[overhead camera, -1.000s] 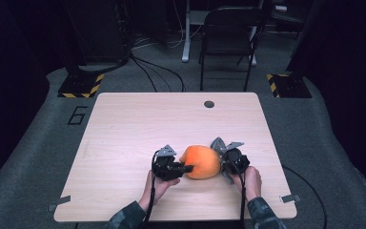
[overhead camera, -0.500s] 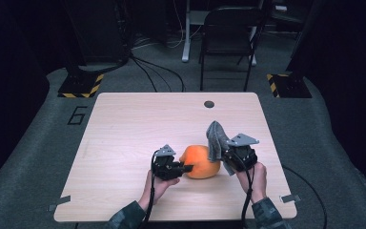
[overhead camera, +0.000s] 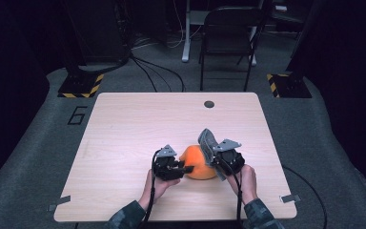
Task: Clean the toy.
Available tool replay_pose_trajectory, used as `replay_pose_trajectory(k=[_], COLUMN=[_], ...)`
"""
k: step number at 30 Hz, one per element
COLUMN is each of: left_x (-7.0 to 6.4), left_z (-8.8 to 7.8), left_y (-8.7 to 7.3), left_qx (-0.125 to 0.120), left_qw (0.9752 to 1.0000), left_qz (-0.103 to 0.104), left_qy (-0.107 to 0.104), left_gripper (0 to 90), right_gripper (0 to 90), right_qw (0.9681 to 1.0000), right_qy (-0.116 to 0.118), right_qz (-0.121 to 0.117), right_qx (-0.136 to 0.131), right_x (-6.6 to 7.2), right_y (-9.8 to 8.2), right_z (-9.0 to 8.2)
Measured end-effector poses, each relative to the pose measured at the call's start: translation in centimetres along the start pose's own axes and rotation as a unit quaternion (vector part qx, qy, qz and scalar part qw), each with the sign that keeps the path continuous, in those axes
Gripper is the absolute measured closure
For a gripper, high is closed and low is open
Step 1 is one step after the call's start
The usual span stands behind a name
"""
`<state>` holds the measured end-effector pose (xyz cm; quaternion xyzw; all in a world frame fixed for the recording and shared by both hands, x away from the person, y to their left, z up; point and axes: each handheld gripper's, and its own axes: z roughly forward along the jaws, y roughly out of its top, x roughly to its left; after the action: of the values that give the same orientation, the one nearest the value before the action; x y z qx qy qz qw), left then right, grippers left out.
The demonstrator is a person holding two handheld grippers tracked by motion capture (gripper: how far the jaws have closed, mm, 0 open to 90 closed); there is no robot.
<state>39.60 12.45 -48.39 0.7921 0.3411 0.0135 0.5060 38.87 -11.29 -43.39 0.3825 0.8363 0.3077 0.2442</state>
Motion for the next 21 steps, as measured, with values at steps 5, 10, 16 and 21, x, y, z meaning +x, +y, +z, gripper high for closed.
replay_pose_trajectory(k=[5, 10, 16, 21], left_x=[0.4, 0.6, 0.8, 0.8], left_z=[-0.2, -0.4, -1.0, -1.8], left_y=[0.0, -0.1, -0.1, -0.2], left_qx=[0.000, -0.004, -0.009, -0.012], left_qw=[0.9998, 0.9993, 0.9972, 0.9949], left_qz=[0.017, 0.037, 0.072, 0.100], left_qy=[-0.006, -0.010, -0.017, -0.005], left_gripper=[50.2, 41.0, 28.0, 19.5], right_gripper=[76.4, 76.5, 76.5, 76.5], right_qw=[1.0000, 1.0000, 0.9999, 0.9998], right_qy=[0.001, 0.000, 0.000, 0.001], right_qz=[0.005, 0.007, 0.015, 0.020], right_qx=[0.003, 0.002, 0.000, 0.007], right_x=[-0.2, -0.5, -0.6, -0.7], right_y=[-0.1, -0.1, -0.2, -0.2], right_z=[0.2, 0.5, 0.7, 0.7])
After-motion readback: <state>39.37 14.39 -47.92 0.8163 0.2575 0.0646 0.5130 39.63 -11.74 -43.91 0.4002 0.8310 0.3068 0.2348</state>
